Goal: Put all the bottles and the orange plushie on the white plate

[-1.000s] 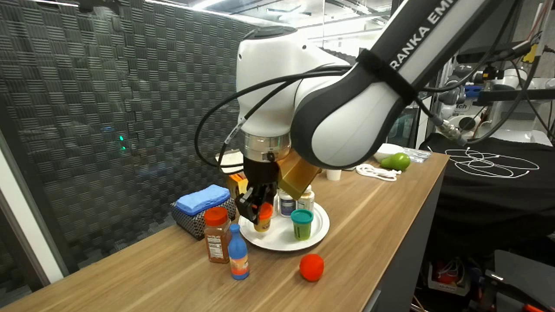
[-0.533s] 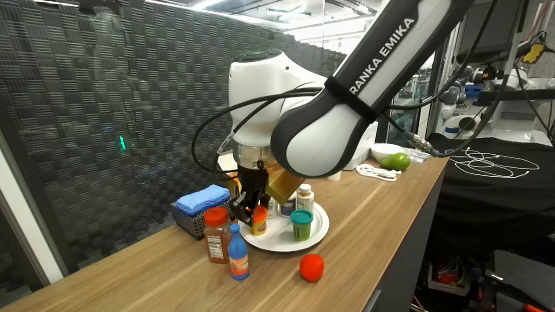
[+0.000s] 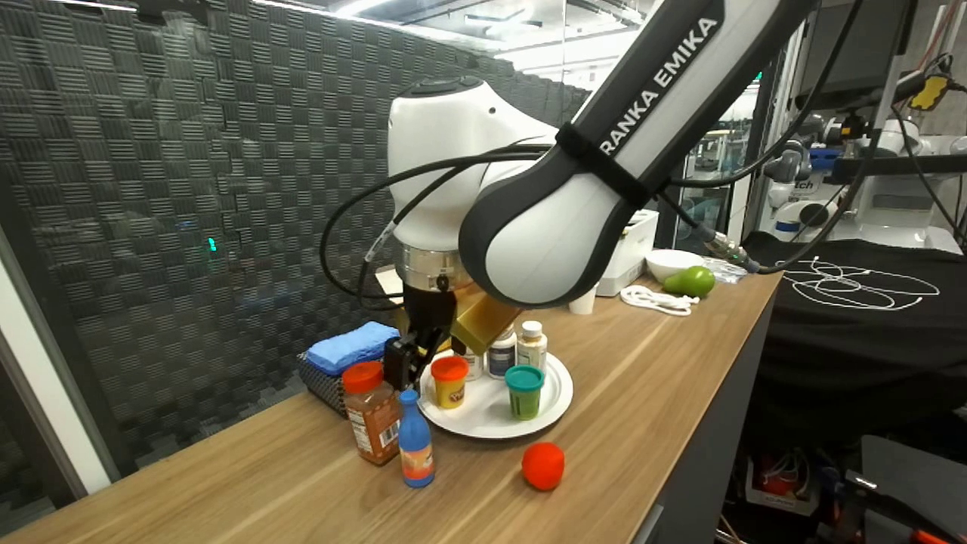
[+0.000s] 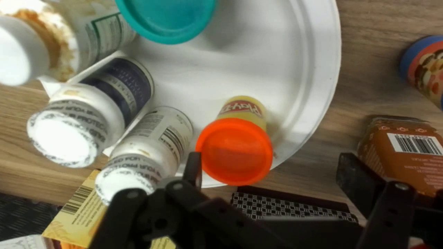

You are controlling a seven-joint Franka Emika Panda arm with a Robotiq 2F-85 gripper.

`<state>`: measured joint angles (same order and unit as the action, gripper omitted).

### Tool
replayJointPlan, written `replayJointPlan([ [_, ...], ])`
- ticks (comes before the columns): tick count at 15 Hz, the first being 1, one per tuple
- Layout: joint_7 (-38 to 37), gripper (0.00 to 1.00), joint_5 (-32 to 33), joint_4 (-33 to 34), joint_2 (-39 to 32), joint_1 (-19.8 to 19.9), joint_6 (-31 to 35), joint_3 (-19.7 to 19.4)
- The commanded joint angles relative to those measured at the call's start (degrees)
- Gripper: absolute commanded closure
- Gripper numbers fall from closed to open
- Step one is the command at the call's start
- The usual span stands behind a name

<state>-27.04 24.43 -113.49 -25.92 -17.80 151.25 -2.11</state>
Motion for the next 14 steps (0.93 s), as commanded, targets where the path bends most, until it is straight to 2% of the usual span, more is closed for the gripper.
replayJointPlan([
  [1,-4.1,0.00,2.8,-2.7,4.5,-3.9,1.4,-2.6],
  [5,-10.6,0.00,9.6,-2.7,7.3,-7.0,0.5,-4.7],
  [9,-14.0,0.00,13.0,-2.4,9.4,-6.2,-2.1,-2.8],
  [11,-15.1,0.00,10.9,-2.6,10.2,-5.3,-3.8,-1.2],
  [12,-13.2,0.00,6.5,-3.4,11.1,-4.1,-7.5,0.7],
  [13,-7.6,0.00,-0.1,-5.5,12.5,-1.8,-9.3,3.5],
  [14,-2.5,0.00,-3.6,-10.3,15.2,0.1,-7.0,4.9],
])
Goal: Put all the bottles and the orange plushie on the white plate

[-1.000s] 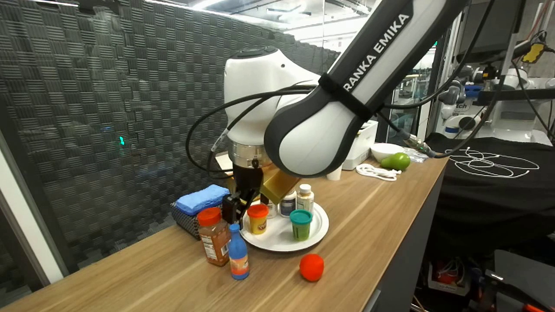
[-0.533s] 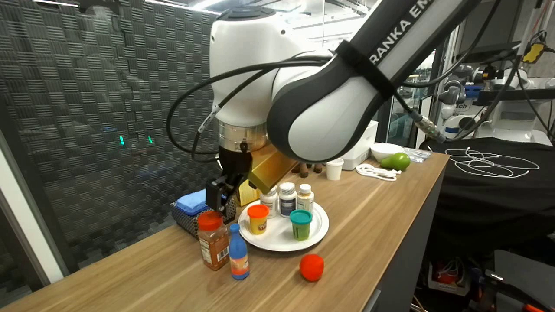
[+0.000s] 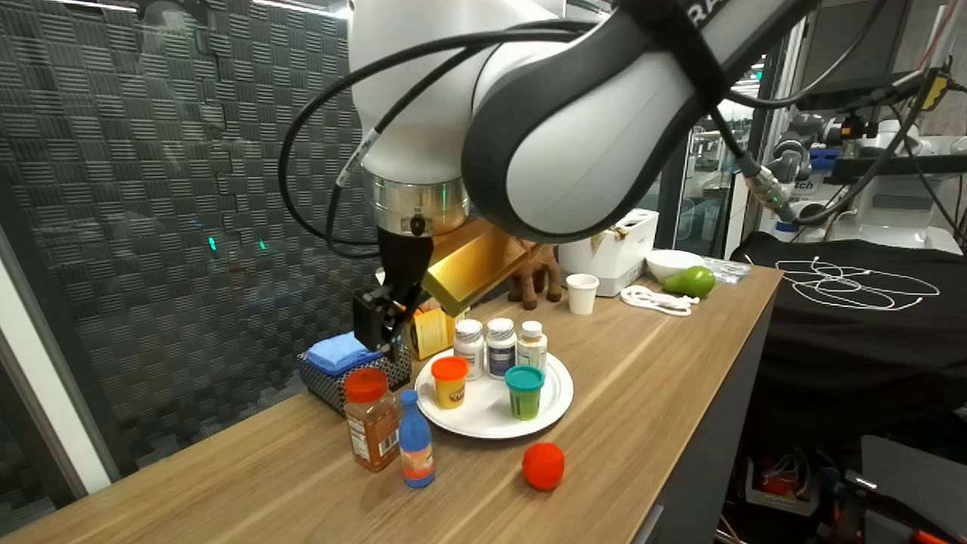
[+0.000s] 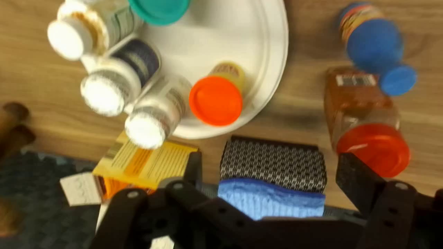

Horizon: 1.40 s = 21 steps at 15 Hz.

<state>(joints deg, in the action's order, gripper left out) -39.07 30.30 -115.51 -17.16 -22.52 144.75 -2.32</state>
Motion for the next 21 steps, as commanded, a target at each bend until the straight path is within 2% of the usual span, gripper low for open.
replayJointPlan([
  [1,3.1,0.00,-3.7,-1.4,0.9,2.3,-1.1,2.8],
  [3,7.0,0.00,-7.4,-5.1,3.0,4.0,-1.0,4.7],
  [9,7.1,0.00,-6.6,-6.7,4.7,4.5,-1.8,5.0],
  [11,7.7,0.00,-6.4,-3.9,4.5,4.0,-5.8,5.4],
  [17,10.5,0.00,-7.4,12.3,-0.6,3.5,-18.7,7.6],
  [21,13.9,0.00,-11.4,20.2,-5.9,4.2,-19.9,8.7],
])
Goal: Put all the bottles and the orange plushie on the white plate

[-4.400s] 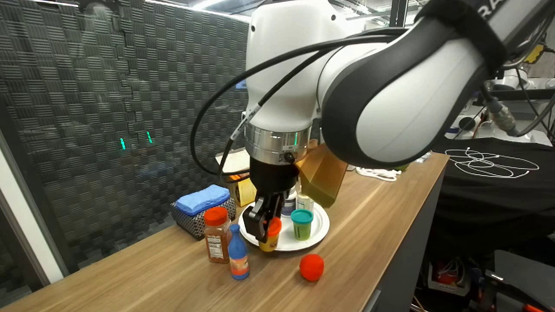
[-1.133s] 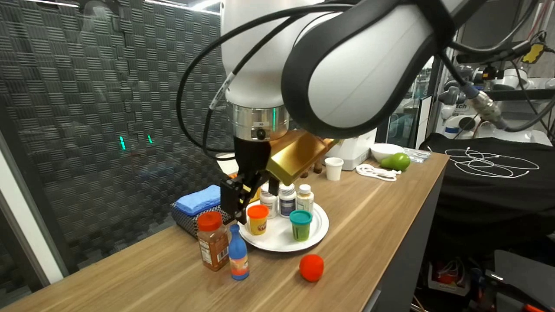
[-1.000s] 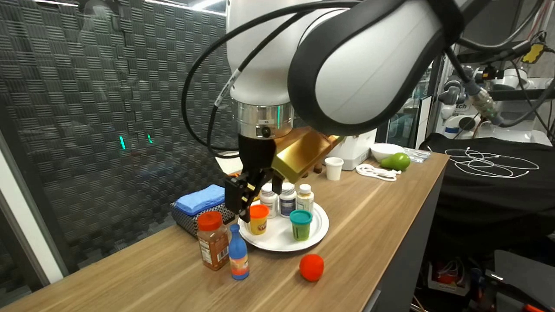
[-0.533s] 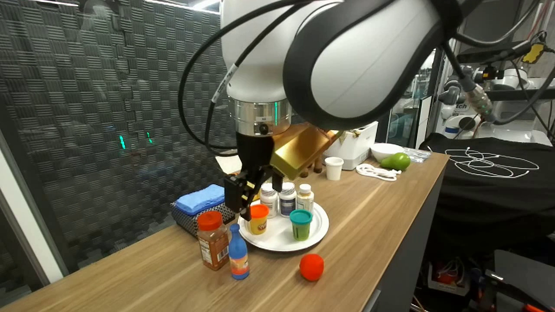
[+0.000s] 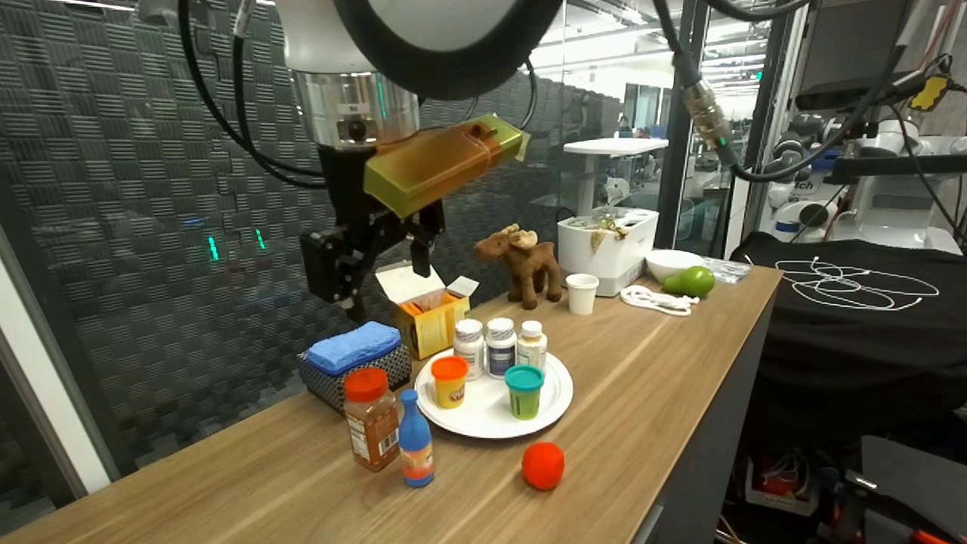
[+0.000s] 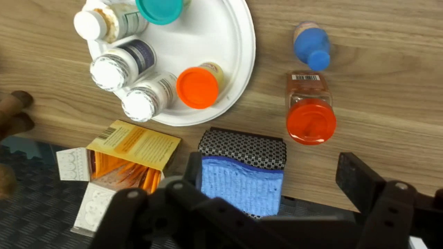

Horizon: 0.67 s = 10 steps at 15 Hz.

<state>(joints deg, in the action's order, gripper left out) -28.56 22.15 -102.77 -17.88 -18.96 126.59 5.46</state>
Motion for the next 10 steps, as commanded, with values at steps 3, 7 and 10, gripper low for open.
replayJointPlan([
  [3,3.9,0.00,-6.1,10.3,-9.1,0.2,-1.7,0.7],
  [7,2.2,0.00,-6.9,12.4,-12.3,-1.5,-3.3,-0.4],
  [10,2.7,0.00,-7.7,13.4,-13.4,-1.8,-4.3,-0.2],
])
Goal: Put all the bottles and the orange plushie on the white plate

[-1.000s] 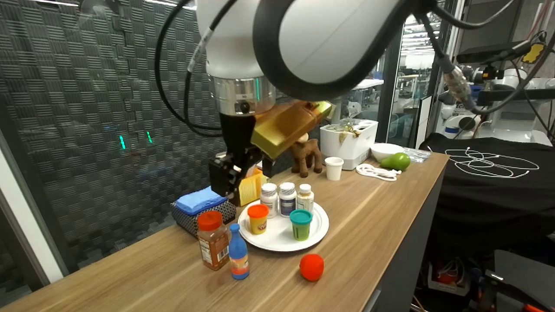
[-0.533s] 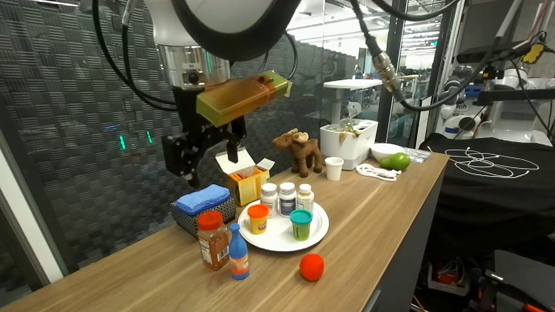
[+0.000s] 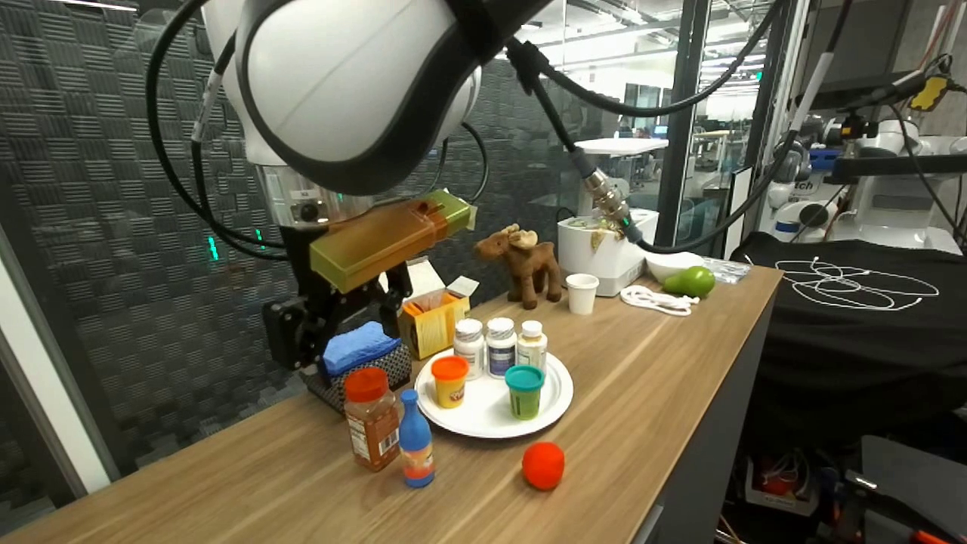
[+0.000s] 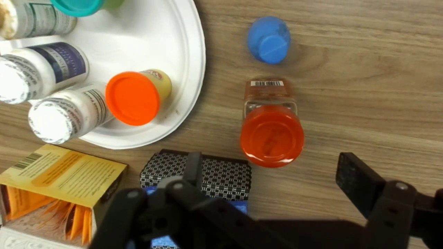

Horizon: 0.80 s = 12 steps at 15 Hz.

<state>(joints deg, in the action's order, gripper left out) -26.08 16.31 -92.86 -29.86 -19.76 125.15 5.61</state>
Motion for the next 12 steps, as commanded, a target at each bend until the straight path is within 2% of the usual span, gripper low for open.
replayJointPlan([
  [1,0.2,0.00,-2.0,3.7,-1.6,-1.1,-3.4,-0.3],
  [6,0.0,0.00,-3.4,3.9,-1.5,-0.9,-5.4,-0.3],
  [8,0.7,0.07,-4.9,4.0,-2.0,-0.2,-5.2,-0.2],
  [12,2.1,0.05,-8.5,5.0,-4.0,1.1,-5.3,0.0],
])
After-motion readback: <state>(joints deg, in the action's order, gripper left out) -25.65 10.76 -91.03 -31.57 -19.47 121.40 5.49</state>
